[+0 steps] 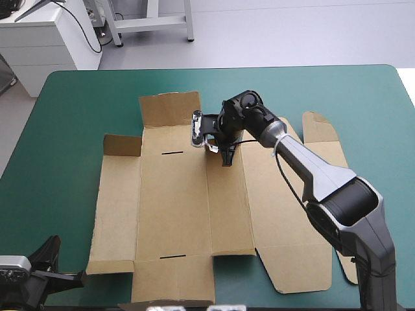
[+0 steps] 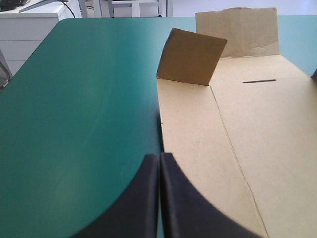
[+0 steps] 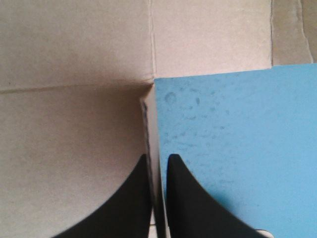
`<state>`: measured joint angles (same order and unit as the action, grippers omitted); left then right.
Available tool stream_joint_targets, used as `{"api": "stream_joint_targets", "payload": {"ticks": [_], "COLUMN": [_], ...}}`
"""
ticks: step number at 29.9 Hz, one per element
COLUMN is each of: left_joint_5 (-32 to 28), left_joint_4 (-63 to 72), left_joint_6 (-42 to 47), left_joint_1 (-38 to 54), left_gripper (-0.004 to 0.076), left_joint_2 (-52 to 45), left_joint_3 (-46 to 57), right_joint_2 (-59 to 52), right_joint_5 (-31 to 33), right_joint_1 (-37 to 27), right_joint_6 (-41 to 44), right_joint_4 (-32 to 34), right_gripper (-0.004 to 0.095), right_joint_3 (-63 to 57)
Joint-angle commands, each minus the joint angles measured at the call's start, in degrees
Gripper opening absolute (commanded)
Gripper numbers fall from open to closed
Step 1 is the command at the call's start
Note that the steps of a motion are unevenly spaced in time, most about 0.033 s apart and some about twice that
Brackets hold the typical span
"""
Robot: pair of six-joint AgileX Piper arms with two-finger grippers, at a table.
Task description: Fold the box
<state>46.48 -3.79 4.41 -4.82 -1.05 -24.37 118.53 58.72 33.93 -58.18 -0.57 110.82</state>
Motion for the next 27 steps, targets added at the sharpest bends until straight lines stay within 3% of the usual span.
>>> {"api": "stream_joint_targets", "payload": {"ticks": [1, 5, 8, 10, 12, 16, 22, 27], "left_joint_5": [-4.3, -4.3, -4.3, -4.3, -4.3, -4.3, -4.3, -4.5], "left_joint_4": [0.1, 0.1, 0.1, 0.1, 0.1, 0.1, 0.5, 0.5], "left_joint_6": [0.7, 0.7, 0.7, 0.7, 0.7, 0.7, 0.7, 2.5], "left_joint_1": [-0.2, -0.2, -0.2, -0.2, -0.2, -0.2, -0.2, -0.2], "left_gripper": [-0.0008, -0.0008, -0.0008, -0.0008, -0.0008, -0.0008, -0.0008, -0.0008], "left_joint_2": [-0.3, -0.3, -0.3, -0.3, -0.3, -0.3, -0.2, 3.2], "left_joint_3": [-1.3, -1.3, -1.3, -1.3, -1.3, -1.3, -1.3, -1.3], "right_joint_2": [-3.7, -3.7, -4.2, -4.9, -6.1, -9.4, -12.2, -16.5], "right_joint_5": [-2.0, -2.0, -1.3, -0.9, -0.7, 2.5, 10.6, 10.8], "right_joint_1": [-0.1, -0.1, -0.1, -0.1, -0.3, -2.1, -10.2, -15.7], "right_joint_6": [2.2, 2.4, 5.5, 7.9, 10.3, 15.0, 22.5, 25.0], "right_joint_4": [0.1, 1.4, 3.6, 5.5, 6.3, 3.7, -6.9, -11.8], "right_gripper": [0.0290, 0.0534, 0.0544, 0.0486, 0.0363, -0.0015, 0.0002, 0.0002], "right_joint_3": [2.1, 2.1, 3.0, 3.9, 4.9, 5.4, 5.1, 3.8]}}
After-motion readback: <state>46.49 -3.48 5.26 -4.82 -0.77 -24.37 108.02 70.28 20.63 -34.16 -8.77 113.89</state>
